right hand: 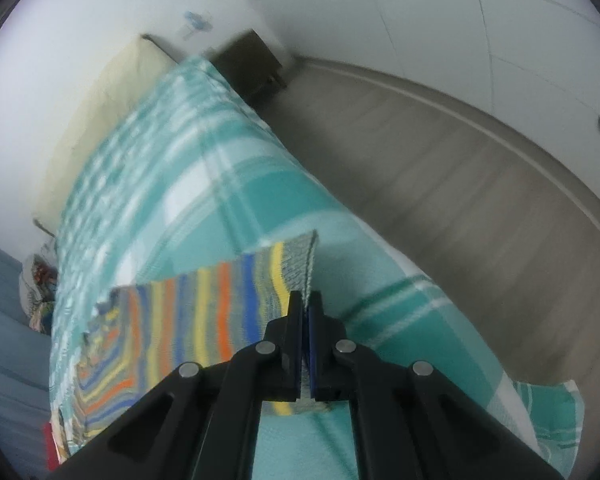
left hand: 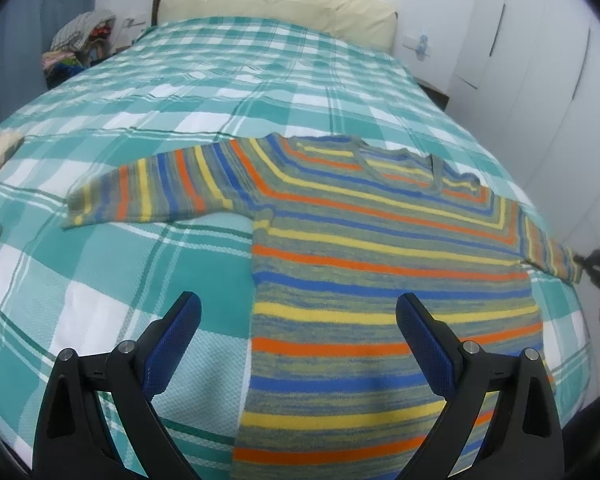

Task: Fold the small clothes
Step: 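Grasp the sleeve cuff with the right gripper and fold it across the body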

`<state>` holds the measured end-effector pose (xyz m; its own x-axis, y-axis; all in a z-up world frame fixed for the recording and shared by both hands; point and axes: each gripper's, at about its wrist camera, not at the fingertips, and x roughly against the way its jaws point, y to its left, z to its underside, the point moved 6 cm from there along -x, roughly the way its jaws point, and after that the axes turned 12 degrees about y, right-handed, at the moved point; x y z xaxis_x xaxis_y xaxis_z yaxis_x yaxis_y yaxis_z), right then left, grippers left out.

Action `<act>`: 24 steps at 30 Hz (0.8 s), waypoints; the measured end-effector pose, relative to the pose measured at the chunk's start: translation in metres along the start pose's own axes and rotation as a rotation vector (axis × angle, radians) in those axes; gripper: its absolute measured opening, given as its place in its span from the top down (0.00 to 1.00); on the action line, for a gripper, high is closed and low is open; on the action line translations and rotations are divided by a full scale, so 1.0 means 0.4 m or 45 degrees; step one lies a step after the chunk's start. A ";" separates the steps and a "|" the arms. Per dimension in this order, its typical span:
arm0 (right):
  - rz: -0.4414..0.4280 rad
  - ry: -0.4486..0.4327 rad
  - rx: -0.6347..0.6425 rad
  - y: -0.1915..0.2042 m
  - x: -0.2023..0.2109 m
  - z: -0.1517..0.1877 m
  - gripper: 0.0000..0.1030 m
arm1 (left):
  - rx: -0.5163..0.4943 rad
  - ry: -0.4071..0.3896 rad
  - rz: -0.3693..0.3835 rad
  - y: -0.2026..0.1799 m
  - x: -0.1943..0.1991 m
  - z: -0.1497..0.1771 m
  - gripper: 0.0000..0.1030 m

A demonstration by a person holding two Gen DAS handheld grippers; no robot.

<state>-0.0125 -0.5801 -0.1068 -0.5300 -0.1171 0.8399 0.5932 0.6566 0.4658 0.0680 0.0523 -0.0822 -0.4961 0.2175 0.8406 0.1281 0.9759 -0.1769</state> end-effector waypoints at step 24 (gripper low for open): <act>-0.375 0.269 0.779 1.024 -0.197 0.291 0.80 | 0.007 -0.091 0.026 0.008 0.056 -0.020 0.04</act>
<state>0.2017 -0.2150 -0.0148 -0.4501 -0.4552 0.7682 -0.0362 0.8689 0.4937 0.0641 0.0602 -0.0598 -0.5535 0.2381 0.7981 0.1341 0.9712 -0.1967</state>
